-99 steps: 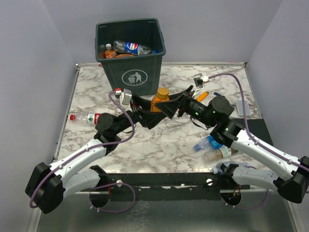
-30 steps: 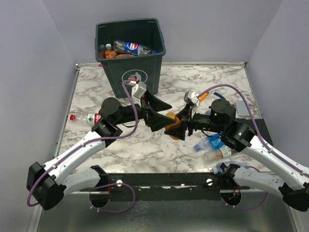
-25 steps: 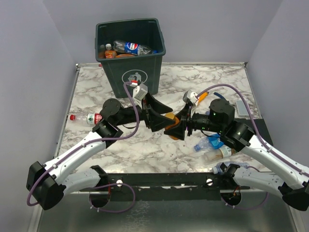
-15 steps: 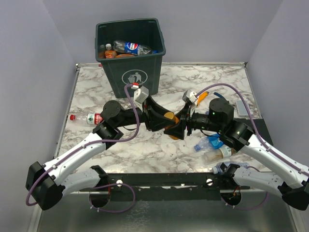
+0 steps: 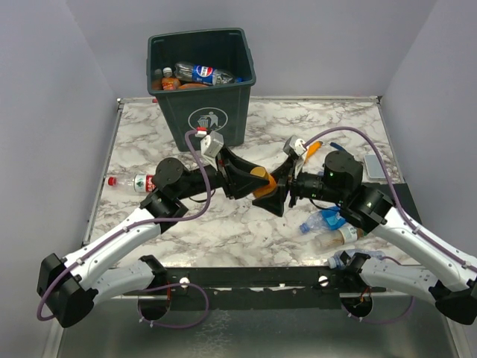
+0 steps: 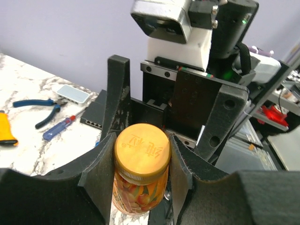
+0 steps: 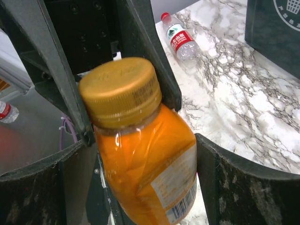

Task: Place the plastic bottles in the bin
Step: Pick up the plastic bottle at the center of the board.

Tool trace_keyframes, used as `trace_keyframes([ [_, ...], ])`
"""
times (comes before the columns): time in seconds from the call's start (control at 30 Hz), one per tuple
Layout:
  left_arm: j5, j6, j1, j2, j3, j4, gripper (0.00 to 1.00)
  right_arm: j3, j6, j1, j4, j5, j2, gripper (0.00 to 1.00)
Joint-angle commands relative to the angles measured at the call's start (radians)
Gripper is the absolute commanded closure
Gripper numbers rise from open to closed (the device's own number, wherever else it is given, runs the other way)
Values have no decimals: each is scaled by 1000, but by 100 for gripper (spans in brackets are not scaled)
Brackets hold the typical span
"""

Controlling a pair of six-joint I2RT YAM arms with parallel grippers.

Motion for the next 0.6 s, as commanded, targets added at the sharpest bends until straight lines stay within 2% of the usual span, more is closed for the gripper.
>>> trace_keyframes([
  [0.0, -164, 15, 0, -40, -8, 20, 100, 11, 15, 7, -26, 39, -33, 15],
  [0.07, -184, 10, 0, -43, -4, 27, 100, -4, 16, 6, -22, 50, -51, 16],
  [0.17, -178, -15, 1, -41, -3, 51, 100, -18, 14, 6, -16, 53, -58, 23],
  [0.37, -150, -59, 1, -37, -3, 89, 100, -36, 12, 7, 10, 81, -43, 42],
  [0.47, -143, -69, 0, -40, -6, 91, 100, -46, 16, 6, 37, 87, -44, 56],
  [0.53, -145, -75, 0, -43, -12, 90, 82, -48, 14, 7, 51, 85, -47, 64],
  [0.57, -147, -78, 0, -43, -17, 90, 78, -48, 11, 7, 56, 82, -46, 66],
])
